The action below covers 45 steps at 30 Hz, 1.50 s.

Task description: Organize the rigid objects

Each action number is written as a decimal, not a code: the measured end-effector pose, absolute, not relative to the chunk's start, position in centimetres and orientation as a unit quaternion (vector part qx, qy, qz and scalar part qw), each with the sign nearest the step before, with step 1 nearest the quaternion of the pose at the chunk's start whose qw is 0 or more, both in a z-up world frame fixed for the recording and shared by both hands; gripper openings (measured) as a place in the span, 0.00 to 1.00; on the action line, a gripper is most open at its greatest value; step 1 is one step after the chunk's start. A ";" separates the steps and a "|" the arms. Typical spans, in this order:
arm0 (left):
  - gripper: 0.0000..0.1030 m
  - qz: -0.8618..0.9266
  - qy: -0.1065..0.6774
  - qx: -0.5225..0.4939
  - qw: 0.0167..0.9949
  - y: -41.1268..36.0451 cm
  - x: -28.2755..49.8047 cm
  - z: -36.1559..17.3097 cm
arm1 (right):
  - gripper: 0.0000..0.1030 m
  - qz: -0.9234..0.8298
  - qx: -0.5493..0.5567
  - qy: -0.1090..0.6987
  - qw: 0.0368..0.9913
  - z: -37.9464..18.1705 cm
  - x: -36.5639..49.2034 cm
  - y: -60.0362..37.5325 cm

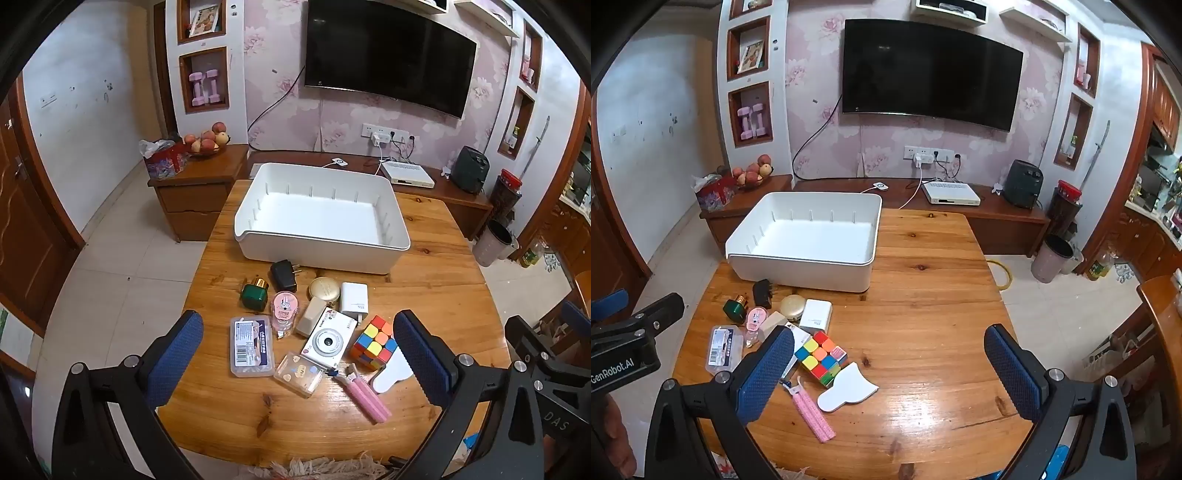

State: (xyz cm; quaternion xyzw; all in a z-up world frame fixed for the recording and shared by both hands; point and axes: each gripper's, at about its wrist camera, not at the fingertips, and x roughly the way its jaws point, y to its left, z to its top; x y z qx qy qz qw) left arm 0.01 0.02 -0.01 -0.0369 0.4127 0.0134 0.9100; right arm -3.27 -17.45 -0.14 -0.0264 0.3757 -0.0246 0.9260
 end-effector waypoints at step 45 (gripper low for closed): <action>0.99 0.012 0.414 -0.040 0.909 -0.3 -0.2 -0.5 | 1.00 -0.009 -0.022 0.383 0.924 -1.0 -3.7 -17.3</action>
